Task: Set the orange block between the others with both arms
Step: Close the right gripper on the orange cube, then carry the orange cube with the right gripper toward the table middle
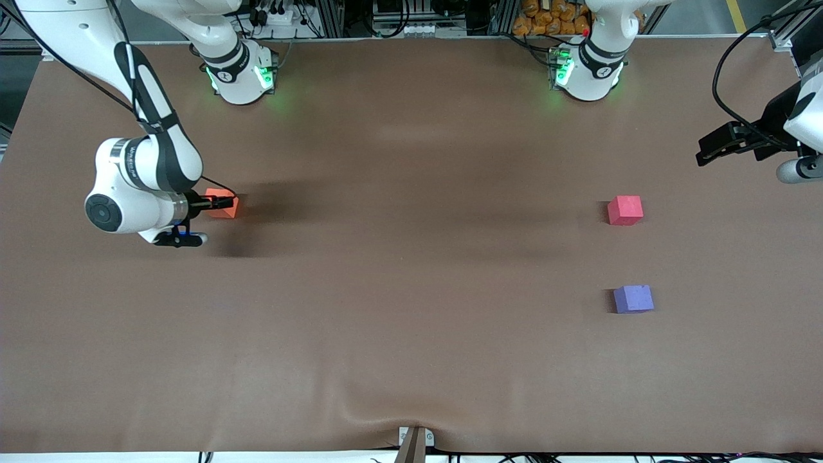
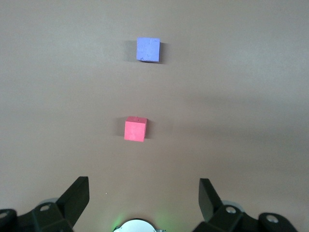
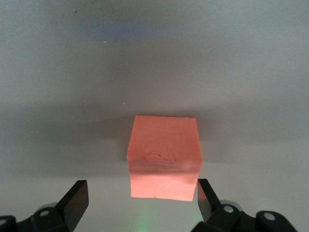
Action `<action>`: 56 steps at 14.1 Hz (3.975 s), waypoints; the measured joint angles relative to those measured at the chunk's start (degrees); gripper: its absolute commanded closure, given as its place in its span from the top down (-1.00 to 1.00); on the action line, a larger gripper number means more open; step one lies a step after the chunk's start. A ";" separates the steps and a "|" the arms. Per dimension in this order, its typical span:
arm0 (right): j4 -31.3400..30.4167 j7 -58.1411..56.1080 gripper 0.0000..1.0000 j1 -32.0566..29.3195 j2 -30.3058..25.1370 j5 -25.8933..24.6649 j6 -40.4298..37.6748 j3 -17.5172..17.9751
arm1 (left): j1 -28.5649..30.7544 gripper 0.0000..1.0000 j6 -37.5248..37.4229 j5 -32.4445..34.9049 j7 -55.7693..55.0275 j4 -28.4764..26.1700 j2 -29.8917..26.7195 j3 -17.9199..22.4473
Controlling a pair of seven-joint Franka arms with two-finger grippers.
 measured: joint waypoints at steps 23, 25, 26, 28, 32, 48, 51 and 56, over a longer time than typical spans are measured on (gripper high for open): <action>-0.02 0.00 1.00 0.00 1.77 0.01 1.20 -0.36 | 1.38 1.00 0.00 0.00 0.00 0.52 -0.01 0.47; 0.02 0.00 1.00 0.00 1.76 -0.02 1.20 -0.41 | 1.38 1.00 0.00 0.00 0.00 0.52 -0.01 0.47; 0.06 0.00 1.00 0.00 1.72 -0.02 1.07 -0.42 | 1.38 1.00 0.00 0.00 0.00 0.52 -0.01 0.47; 0.16 -0.01 1.00 0.00 1.55 -0.03 0.53 -0.42 | 1.38 1.00 0.00 0.00 0.00 0.52 -0.01 0.47; 0.17 -0.01 1.00 0.00 1.22 -0.03 0.33 -0.42 | 1.38 1.00 0.00 0.00 0.00 0.52 -0.01 0.47; -0.01 -0.01 1.00 -0.59 2.55 -0.52 2.23 -0.75 | 1.38 1.00 0.00 0.00 0.00 0.52 -0.01 0.47; -0.02 -0.01 -0.04 -0.60 3.61 -0.53 2.65 -0.75 | 1.38 1.00 0.00 0.00 0.00 0.51 -0.01 0.47; -0.10 -0.01 -0.90 -0.76 3.74 -0.52 2.19 -0.75 | 1.38 1.00 -0.03 0.00 0.00 0.49 -0.01 0.47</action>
